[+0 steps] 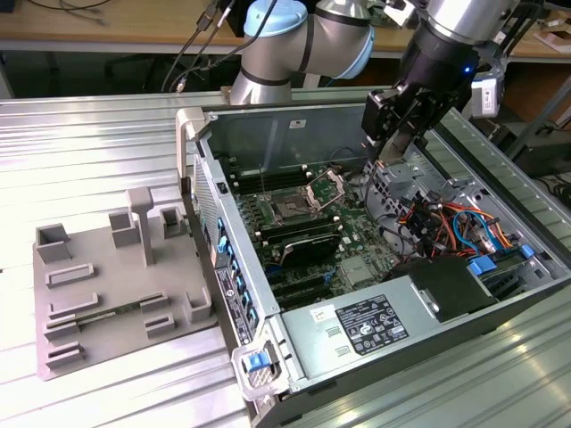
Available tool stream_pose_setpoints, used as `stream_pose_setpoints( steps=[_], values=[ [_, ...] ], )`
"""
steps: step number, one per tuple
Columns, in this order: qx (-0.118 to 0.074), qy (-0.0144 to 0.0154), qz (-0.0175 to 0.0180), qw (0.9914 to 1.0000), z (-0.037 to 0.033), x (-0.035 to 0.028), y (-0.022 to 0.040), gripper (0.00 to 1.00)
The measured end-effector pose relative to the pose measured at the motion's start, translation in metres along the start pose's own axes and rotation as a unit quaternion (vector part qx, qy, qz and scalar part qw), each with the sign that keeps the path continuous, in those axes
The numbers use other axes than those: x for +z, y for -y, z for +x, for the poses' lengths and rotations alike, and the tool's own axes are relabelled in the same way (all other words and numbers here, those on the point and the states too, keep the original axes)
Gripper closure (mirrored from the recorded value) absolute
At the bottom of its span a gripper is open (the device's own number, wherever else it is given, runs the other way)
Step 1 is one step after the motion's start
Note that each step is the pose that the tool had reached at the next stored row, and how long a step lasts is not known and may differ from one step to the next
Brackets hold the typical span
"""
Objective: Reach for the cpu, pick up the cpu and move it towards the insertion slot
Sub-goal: 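Pick up the cpu and move it towards the insertion slot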
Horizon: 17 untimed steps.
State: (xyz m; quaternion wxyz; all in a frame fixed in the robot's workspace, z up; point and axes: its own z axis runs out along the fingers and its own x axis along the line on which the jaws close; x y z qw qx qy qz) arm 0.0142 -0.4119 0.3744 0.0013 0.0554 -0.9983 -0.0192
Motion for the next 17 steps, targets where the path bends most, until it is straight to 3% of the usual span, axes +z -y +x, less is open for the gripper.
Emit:
stream_pose_setpoints(
  steps=[17],
  values=[
    [0.0,0.0,0.0,1.0,-0.0041,0.0022,0.0005,0.45]
  ],
)
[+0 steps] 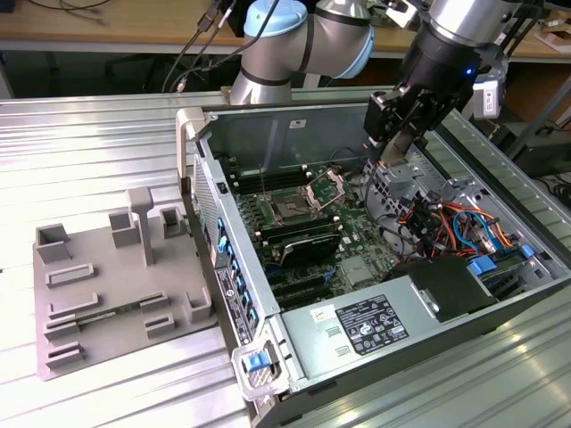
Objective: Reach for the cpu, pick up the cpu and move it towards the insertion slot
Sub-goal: 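Pick up the cpu and move it towards the insertion slot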
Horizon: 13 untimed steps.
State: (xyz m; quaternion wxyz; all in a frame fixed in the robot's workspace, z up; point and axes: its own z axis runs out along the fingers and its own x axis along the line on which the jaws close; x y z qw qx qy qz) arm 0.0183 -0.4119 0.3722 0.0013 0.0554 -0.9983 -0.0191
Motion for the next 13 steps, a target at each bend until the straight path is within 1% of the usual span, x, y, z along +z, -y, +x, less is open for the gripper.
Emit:
stream_pose_setpoints(
  steps=[4,7,13],
  values=[
    [0.0,0.0,0.0,1.0,-0.0011,0.0011,0.0002,0.45],
    [0.0,0.0,0.0,1.0,-0.0014,0.0032,0.0002,0.45],
    [0.0,0.0,0.0,1.0,-0.0015,0.0059,-0.0011,0.45]
  ],
)
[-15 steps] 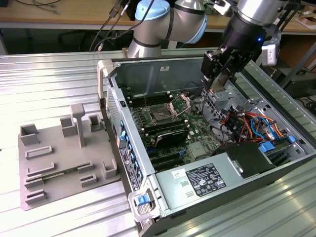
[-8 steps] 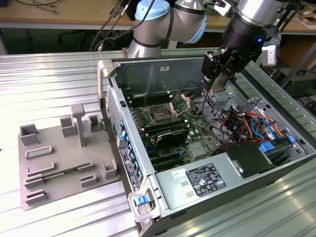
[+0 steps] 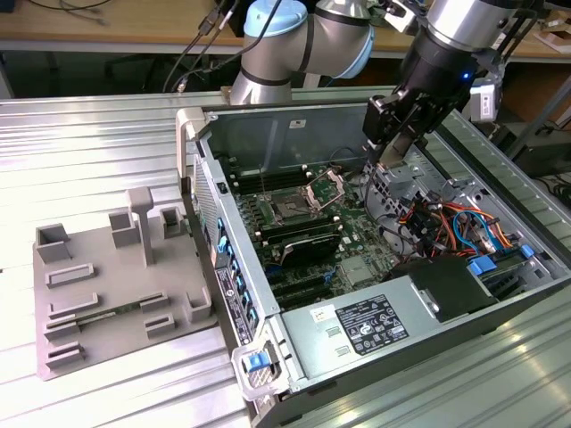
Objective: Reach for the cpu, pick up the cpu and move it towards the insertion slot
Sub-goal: 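Pick up the cpu and move it towards the insertion slot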
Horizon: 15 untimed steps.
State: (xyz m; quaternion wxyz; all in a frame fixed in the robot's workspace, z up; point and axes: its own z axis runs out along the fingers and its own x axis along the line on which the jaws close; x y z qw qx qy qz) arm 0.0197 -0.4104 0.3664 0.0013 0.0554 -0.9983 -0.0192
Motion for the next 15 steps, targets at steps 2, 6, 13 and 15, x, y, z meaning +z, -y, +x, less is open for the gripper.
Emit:
stream_pose_setpoints(
  steps=[2,6,13,15],
  values=[
    [0.0,0.0,0.0,1.0,0.0,0.0008,-0.0003,0.45],
    [0.0,0.0,0.0001,1.0,0.0001,0.0013,-0.0004,0.45],
    [0.0,0.0,0.0,1.0,0.0022,0.0021,-0.0006,0.45],
    [0.0,-0.0001,0.0,1.0,0.0027,0.0025,-0.0006,0.45]
  ],
)
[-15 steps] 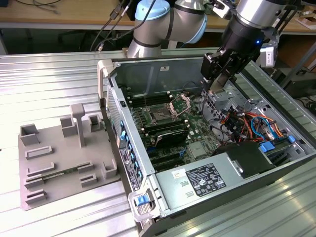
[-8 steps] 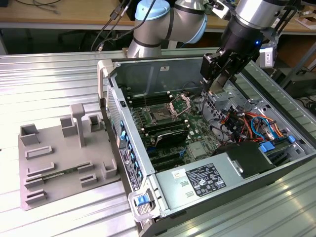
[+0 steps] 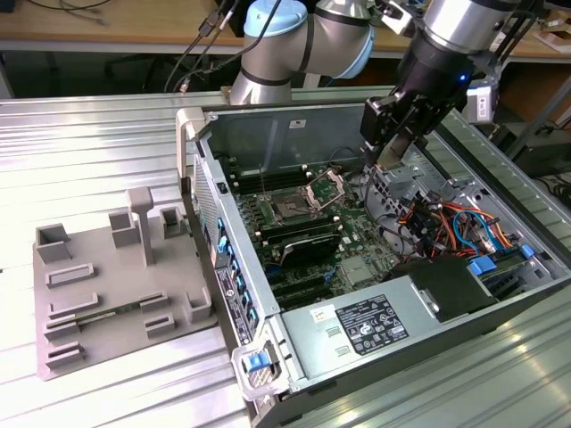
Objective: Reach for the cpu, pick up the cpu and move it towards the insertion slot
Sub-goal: 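Pick up the cpu and move it towards the insertion slot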
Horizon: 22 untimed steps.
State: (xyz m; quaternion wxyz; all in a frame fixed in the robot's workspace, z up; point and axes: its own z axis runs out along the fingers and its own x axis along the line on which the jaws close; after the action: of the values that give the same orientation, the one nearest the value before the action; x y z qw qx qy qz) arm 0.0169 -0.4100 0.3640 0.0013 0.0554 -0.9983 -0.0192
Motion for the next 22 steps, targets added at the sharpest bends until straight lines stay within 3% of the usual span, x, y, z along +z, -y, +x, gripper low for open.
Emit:
stream_pose_setpoints(
  steps=[22],
  values=[
    [0.0,0.0,0.0,1.0,0.0015,0.0049,0.0,0.45]
  ],
)
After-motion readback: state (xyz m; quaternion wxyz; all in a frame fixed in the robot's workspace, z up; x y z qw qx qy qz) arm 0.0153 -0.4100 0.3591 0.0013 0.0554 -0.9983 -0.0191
